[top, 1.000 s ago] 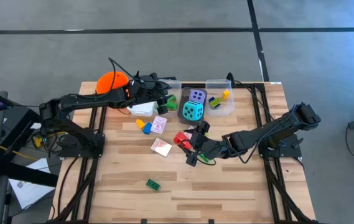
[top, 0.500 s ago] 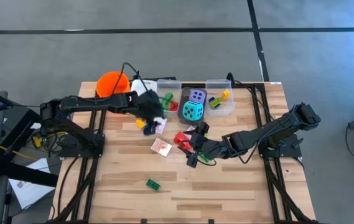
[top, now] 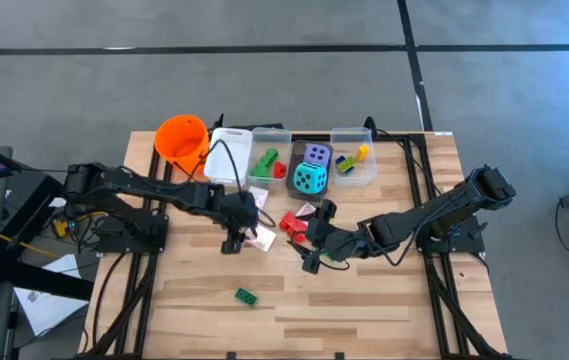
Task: Pick & Place Toys
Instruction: Put the orange playing card box into the white bin
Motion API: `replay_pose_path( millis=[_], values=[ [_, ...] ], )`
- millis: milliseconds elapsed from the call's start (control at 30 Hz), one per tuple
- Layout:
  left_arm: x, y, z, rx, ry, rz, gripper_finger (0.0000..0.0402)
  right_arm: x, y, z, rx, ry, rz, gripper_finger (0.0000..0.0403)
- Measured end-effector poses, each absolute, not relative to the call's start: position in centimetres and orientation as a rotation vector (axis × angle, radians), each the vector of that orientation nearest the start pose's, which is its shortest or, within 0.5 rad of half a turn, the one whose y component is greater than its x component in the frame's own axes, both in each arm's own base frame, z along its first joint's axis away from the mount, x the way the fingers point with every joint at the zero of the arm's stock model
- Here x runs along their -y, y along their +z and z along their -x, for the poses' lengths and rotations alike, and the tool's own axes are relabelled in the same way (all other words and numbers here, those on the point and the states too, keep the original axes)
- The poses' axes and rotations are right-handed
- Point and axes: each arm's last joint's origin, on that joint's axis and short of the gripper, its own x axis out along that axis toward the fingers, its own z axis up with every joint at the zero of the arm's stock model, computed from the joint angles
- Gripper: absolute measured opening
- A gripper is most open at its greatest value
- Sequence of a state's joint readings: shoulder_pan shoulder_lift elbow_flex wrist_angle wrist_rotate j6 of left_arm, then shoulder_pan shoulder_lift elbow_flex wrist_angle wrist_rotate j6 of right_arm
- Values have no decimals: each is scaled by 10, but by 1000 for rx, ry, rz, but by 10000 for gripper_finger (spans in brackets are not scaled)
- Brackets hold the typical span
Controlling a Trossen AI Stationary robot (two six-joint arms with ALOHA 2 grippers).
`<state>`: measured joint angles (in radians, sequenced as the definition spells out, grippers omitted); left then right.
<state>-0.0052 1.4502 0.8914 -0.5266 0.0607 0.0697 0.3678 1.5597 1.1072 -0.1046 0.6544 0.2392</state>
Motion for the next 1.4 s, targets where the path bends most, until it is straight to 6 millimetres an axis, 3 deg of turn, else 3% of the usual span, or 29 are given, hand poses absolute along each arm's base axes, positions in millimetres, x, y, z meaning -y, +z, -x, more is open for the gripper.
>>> replay_pose_path(
  millis=[300,867,1033,1400],
  values=[
    [28,183,-273,-941,-220,-160,198,-114,267,-322,-437,-319,4,311],
    [26,175,-270,-916,-265,-287,358,-96,263,-325,-480,-381,6,311],
    [20,169,-273,-937,-245,-277,379,-96,262,-324,-486,-385,-10,311],
    [0,127,-293,-1002,-182,-249,386,-96,261,-324,-496,-385,-4,311]
  ],
)
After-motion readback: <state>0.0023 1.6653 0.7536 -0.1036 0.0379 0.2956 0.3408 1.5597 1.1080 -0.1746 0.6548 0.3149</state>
